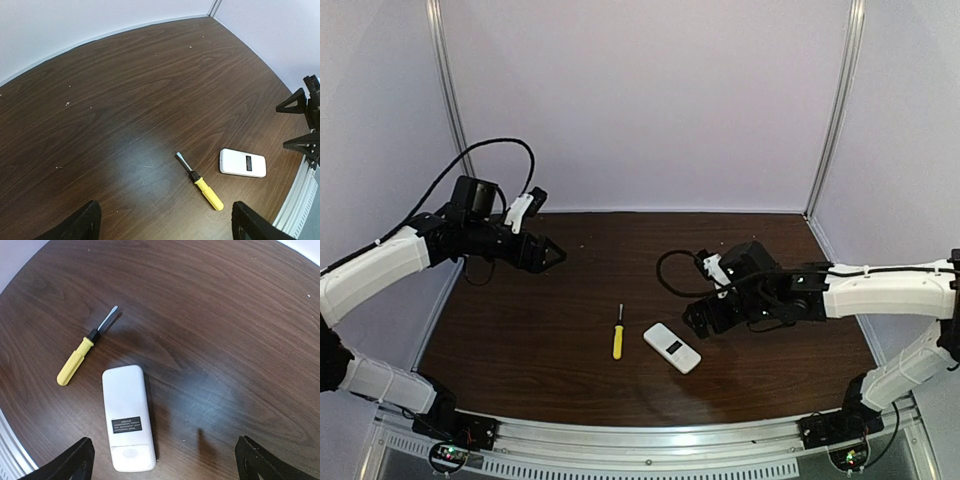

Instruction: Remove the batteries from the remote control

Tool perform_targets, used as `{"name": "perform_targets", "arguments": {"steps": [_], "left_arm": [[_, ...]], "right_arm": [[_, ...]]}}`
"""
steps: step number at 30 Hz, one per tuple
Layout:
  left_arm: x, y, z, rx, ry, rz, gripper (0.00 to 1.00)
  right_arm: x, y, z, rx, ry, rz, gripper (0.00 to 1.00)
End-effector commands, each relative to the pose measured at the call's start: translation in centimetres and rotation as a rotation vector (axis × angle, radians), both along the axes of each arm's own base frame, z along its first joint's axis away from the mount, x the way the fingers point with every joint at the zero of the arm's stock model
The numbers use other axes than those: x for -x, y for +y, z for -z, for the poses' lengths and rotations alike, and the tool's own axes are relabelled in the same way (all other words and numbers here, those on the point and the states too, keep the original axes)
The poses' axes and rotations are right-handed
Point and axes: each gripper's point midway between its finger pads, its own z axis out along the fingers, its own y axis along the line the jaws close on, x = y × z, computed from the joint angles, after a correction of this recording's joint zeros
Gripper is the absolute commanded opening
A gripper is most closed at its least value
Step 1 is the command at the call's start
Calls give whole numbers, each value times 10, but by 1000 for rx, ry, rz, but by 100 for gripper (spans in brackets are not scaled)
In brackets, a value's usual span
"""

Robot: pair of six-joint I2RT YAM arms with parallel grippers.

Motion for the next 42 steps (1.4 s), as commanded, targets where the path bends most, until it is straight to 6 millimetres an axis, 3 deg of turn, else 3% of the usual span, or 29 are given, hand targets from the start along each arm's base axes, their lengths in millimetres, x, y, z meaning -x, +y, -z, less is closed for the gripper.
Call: {"name": "perform_targets", "arguments": {"steps": [1,10,20,35,42], "left_arm": [[-1,-8,5,9,-12,45,93],[0,-13,15,-2,15,57,89],[3,-18,20,-8,28,74,86],[7,-22,27,-23,47,86,85],[9,-24,30,-31,56,93,85]], "right_arm": [[12,14,16,97,-49,-33,100],[36,32,43,131,-65,-76,100],[46,37,79,232,-47,-95,100],[58,37,110,220,13,-115,100],[61,35,119,235,26,-134,94]]}}
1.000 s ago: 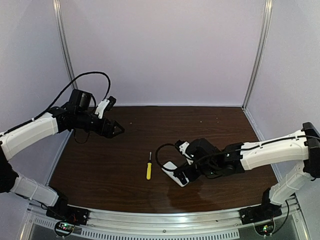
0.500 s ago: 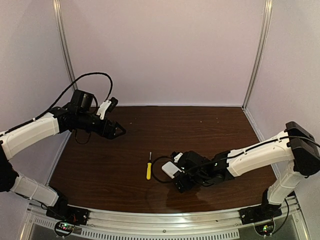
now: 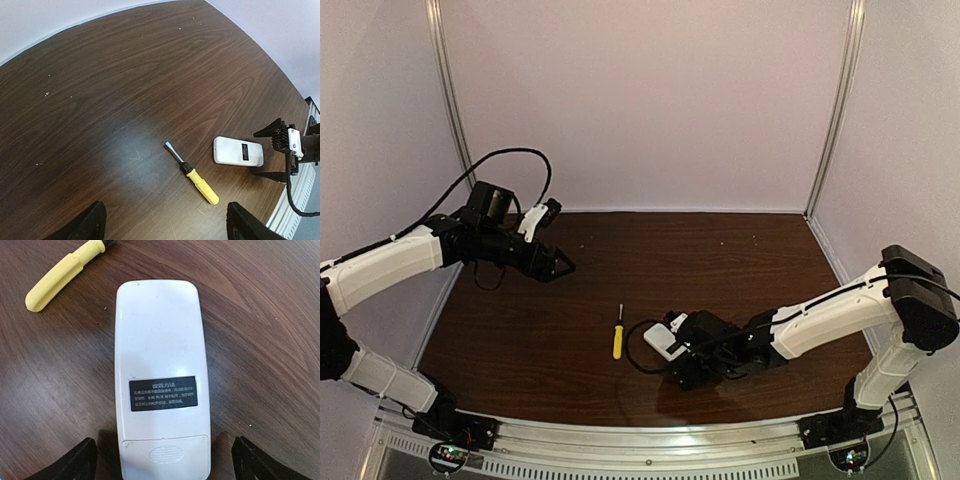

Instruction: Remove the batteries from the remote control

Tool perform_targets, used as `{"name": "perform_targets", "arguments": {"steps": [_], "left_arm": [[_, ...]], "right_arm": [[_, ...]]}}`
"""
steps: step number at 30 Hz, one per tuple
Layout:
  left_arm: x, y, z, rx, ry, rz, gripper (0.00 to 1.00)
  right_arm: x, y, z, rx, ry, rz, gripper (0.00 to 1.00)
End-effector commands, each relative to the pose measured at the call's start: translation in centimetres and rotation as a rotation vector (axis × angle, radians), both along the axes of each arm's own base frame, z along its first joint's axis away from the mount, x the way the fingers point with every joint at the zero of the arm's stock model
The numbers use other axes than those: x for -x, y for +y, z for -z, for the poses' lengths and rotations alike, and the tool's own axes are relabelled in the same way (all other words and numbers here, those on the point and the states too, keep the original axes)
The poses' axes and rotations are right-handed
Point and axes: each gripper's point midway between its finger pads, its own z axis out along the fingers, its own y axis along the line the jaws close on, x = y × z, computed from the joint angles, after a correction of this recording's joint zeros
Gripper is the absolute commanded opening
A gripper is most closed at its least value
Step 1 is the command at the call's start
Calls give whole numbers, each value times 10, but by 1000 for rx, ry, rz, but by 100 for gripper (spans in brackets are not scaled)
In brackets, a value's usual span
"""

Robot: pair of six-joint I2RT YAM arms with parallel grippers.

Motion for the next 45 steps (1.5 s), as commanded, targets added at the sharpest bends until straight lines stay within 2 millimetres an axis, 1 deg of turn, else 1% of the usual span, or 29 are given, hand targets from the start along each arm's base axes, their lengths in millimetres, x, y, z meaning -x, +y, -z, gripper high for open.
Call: {"name": "perform_targets", "arguments": {"steps": [1,12,15,24,28,31,36,40,45], "left_arm": [[0,-3,6,-8,-9,19,85],[0,-5,12,-18,9,24,84],[-1,-6,12,-17,13,26,84],[-2,-8,8,-7,2,30,81],[-6,-14,-6,32,-14,42,80],[-13,-18,-20,52,-32,31,79],[-28,-16,-41,57,-97,-27,79],[-41,-12,-55,53,-158,-68,79],[-52,-19,-69,54,-189,-51,80]], "right_arm": [[7,-1,12,7,22,-23,92],[6,-5,26,41,35,-36,89],[4,-7,27,45,35,-33,86],[3,-11,30,58,26,-40,71],[1,-12,27,54,11,-39,63],[-1,-9,23,41,4,-48,56],[-8,-4,14,27,-18,-56,48],[-17,-1,1,-3,-42,-50,45],[-28,0,-16,-33,-74,-41,44]]}}
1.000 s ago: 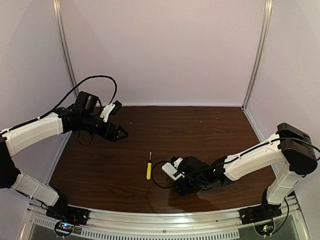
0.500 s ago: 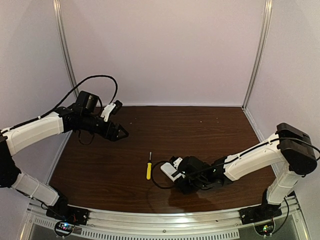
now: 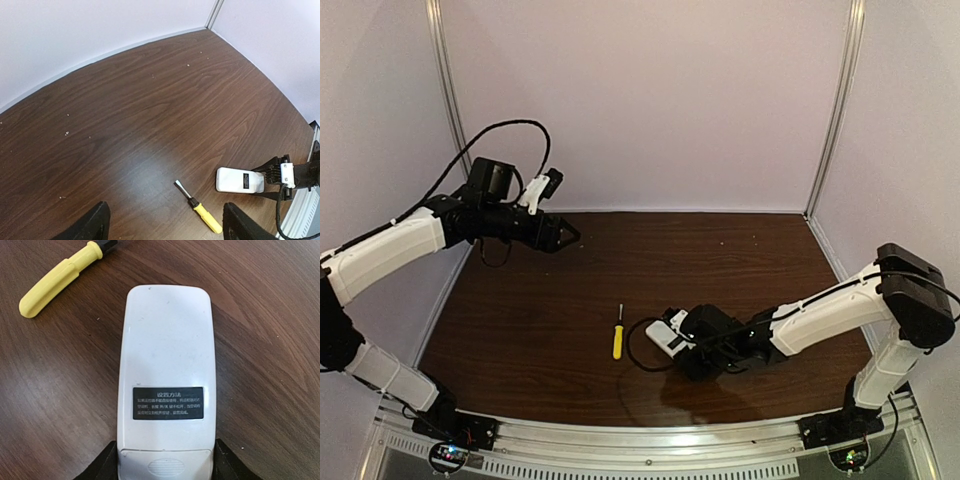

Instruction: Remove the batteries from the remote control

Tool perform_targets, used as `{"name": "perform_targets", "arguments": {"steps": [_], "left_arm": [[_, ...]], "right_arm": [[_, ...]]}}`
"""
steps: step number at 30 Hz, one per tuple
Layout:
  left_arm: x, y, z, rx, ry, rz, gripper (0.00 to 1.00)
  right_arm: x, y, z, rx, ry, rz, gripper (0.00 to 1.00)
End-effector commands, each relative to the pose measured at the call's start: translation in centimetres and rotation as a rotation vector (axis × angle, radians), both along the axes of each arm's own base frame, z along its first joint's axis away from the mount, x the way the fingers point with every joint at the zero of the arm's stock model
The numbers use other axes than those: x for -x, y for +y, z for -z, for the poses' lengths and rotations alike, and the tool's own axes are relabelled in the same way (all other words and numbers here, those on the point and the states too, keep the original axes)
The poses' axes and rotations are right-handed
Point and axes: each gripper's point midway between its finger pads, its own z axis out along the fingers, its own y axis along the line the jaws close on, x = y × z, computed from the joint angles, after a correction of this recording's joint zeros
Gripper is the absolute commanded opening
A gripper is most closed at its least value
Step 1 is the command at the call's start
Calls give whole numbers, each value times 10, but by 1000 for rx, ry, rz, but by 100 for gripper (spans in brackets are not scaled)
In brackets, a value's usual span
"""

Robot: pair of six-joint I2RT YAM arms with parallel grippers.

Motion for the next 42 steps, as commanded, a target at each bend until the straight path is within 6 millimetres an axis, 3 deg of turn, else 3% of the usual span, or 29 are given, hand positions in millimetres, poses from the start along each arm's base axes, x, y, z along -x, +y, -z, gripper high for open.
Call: {"name": "perform_targets", "arguments": {"steps": [1,11,21,25,32,37,42], "left_arm": [[-19,-12,-25,24,-76,9,80],[-14,-48,-3,128,71,166,80],[11,-60,13,195,152,292,79],[22,-71,12,211,178,328,79],[38,-85,9,301,288,413,78],[46,-92,6,379,363,456,76],[53,-98,3,405,382,483,75]], "right_arm": [[-14,0,-25,-30,-50,9,44],[-32,-6,-53,-92,-100,33,43],[-41,-2,-71,-149,-134,39,42],[-48,5,-98,-185,-187,19,42],[-54,23,-167,-282,-344,-79,45],[-54,31,-194,-311,-424,-142,45],[-50,42,-209,-355,-435,-190,46]]}}
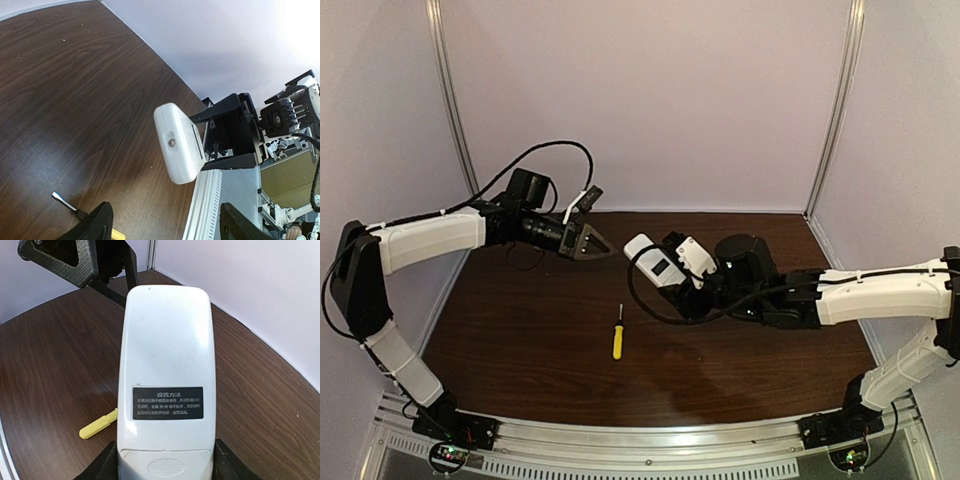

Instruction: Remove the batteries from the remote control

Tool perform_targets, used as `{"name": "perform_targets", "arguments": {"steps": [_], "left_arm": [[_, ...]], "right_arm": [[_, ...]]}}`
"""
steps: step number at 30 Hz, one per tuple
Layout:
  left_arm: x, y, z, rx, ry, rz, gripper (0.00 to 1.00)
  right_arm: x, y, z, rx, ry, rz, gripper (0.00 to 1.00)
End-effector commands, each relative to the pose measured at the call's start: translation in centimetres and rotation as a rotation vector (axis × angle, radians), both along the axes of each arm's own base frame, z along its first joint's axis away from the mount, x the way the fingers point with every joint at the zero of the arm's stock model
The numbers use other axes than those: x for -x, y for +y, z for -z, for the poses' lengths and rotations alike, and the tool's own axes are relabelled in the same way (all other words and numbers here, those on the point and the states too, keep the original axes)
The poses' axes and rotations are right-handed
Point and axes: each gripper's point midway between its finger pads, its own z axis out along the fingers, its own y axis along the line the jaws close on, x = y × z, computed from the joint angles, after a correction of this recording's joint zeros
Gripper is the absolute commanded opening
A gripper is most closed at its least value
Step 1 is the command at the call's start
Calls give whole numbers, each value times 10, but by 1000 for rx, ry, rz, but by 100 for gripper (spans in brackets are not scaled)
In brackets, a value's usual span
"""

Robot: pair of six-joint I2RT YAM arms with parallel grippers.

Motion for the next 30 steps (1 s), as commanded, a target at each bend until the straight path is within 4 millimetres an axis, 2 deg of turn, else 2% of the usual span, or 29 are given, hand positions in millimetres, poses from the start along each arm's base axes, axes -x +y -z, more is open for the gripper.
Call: {"name": "perform_targets", "arguments": {"steps": [1,10,20,30], "left_arm": [[10,-9,-8,64,22,55,75],[23,-16,-12,118,65,109,75],[28,-22,-8,136,107,136,73],[25,-22,-4,123,108,124,58]], "right_arm": [[0,13,-32,-62,-64,-61,46],[5,27,-36,-56,-84,-104,47],[11,42,-37,-34,-106,-140,47],[12,52,-27,-4,-118,-134,46]]}}
